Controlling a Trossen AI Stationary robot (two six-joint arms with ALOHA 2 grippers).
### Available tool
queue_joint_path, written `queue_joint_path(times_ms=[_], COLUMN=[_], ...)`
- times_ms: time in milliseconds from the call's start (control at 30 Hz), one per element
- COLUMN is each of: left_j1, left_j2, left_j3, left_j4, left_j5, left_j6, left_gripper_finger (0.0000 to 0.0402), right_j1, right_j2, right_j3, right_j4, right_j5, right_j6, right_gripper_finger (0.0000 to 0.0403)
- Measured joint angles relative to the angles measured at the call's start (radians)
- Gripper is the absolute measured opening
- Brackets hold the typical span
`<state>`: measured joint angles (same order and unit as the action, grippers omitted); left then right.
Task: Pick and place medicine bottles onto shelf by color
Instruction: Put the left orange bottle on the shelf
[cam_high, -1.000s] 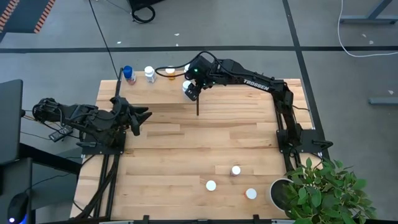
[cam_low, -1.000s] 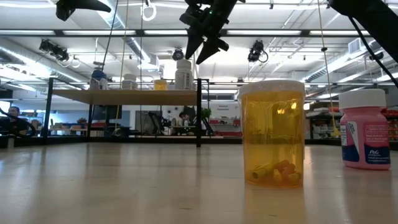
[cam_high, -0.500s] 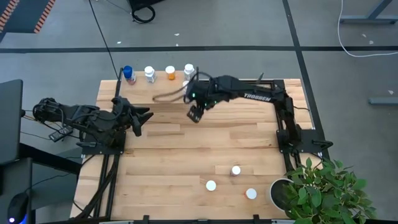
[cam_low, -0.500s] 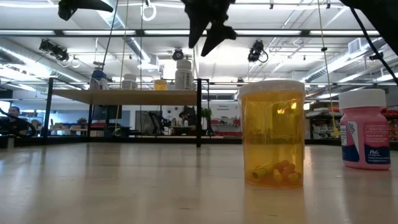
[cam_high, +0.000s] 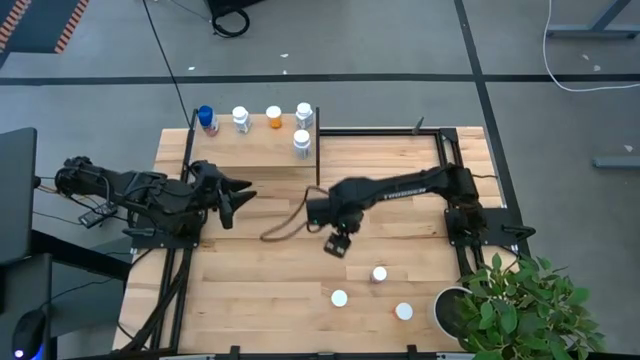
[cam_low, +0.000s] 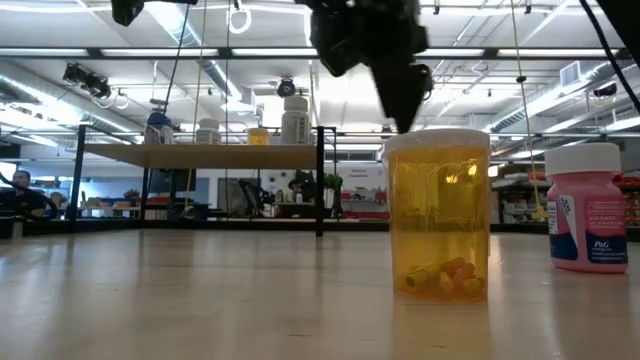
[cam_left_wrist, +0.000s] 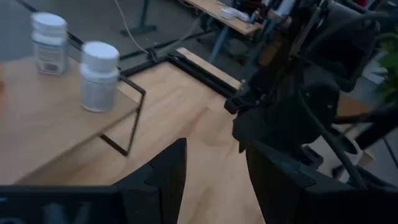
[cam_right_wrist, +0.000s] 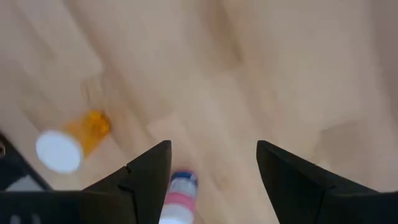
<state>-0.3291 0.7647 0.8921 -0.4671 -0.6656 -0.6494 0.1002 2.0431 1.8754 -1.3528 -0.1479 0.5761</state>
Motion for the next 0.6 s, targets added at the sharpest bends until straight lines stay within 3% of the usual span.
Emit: queue_joint_path(times_ms=[233, 433, 600], left_j1=[-0.054, -0.084, -0.073], left_j2=[0.051, 0.142, 0.260], left_j3=[0.000, 0.000, 0.000], left_j4=[0.046, 0.201, 0.387], left_j5=[0.018, 0.019, 0.098], left_j6=[-0.048, 0.000, 0.035], left_gripper_finger=[0.0172, 0.0172, 0.0172], right_j1=[0.071, 0.120, 0.213], right_j2=[-0.163, -0.406, -0.563], right_j3=[-0.191, -0.463, -0.663], right_j4=[0.116, 0.255, 0.382], right_j5=[-0.010, 0.018, 0.089], right_j6=[0.096, 0.281, 0.455], right_gripper_finger=[0.0243, 0.0243, 0.0243])
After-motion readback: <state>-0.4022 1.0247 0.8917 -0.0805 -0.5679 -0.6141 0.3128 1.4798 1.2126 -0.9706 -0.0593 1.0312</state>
